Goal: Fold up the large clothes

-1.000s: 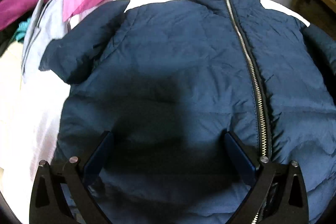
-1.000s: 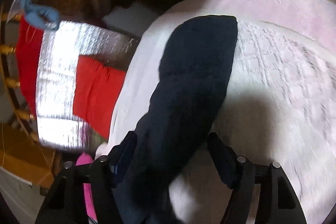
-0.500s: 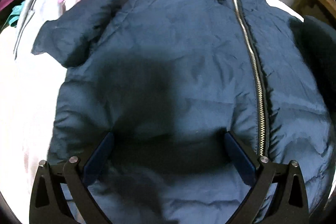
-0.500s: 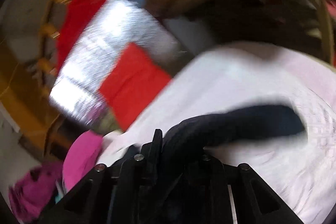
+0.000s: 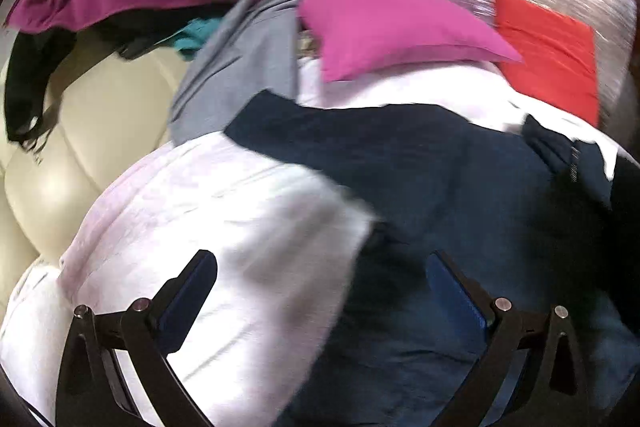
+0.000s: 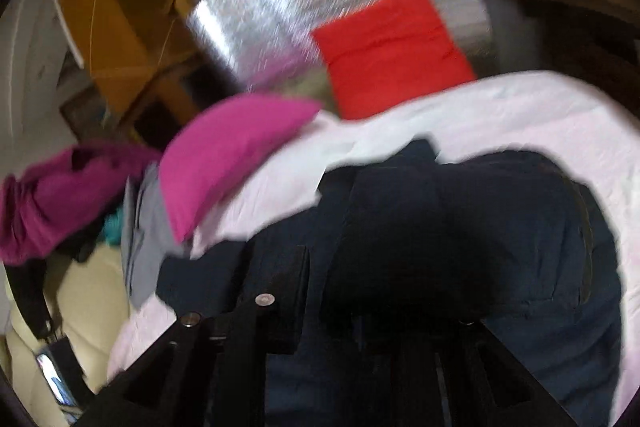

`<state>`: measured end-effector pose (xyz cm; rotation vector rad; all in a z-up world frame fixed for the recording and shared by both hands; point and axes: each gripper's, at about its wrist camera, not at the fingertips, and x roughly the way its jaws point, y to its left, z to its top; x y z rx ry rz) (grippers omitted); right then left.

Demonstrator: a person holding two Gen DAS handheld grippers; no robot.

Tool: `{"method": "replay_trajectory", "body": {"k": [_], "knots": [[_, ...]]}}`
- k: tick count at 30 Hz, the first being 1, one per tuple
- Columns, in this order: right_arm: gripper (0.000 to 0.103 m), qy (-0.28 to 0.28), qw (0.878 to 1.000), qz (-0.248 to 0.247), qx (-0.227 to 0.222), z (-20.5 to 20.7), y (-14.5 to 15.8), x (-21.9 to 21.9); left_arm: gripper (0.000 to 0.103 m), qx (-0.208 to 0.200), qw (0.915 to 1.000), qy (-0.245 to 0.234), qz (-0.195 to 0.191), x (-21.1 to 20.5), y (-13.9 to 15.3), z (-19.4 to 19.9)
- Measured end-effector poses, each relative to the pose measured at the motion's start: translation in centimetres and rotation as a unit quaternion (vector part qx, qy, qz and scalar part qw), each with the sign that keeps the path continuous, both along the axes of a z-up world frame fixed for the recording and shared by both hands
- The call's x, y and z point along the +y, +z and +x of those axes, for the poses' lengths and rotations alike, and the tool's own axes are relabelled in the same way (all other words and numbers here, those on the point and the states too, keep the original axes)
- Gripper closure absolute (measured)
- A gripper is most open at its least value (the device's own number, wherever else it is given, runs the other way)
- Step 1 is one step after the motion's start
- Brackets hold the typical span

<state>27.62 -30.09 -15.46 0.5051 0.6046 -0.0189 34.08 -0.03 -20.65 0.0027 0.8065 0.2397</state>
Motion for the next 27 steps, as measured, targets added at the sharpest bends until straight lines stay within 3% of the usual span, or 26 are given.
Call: {"method": "replay_trajectory", "body": {"k": [3, 8, 10, 13, 17, 21, 25, 27], "knots": [[0.083, 0.021, 0.999, -0.009, 0.048, 0.8, -3.0, 2.9, 0.000, -0.002, 0.9998, 0.022, 0.001, 2.1, 0.1, 0.3], [0.077, 0.043, 0.992, 0.006, 0.118, 1.6, -7.1, 3.6, 0.000, 0.001, 0.9993, 0.037, -0.002, 3.6, 0.0, 0.6], [0.055, 0.057, 0.988, 0.021, 0.141, 2.0, -7.8, 3.7, 0.000, 0.004, 0.9991, 0.042, -0.004, 3.8, -0.1, 0.9], [0.037, 0.084, 0.985, 0.036, 0.147, 1.3, -7.6, 3.6, 0.000, 0.006, 0.9990, 0.044, -0.007, 3.6, 0.0, 0.9], [0.036, 0.121, 0.984, 0.036, 0.125, -0.9, -5.5, 2.9, 0.000, 0.004, 0.9994, 0.035, 0.006, 2.2, 0.1, 0.9], [0.032, 0.147, 0.983, 0.072, 0.082, -3.6, -3.3, -0.2, 0.000, -0.004, 0.9999, 0.010, 0.009, 0.4, 0.3, 0.6], [0.031, 0.113, 0.988, 0.109, 0.007, -6.9, -1.7, -6.3, 0.000, -0.011, 0.9995, -0.028, -0.001, -2.0, 0.5, 0.5], [0.031, 0.052, 0.991, 0.122, -0.025, -8.2, -1.9, -9.9, 0.000, -0.015, 0.9985, -0.052, -0.007, -3.5, 0.6, 0.4]]}}
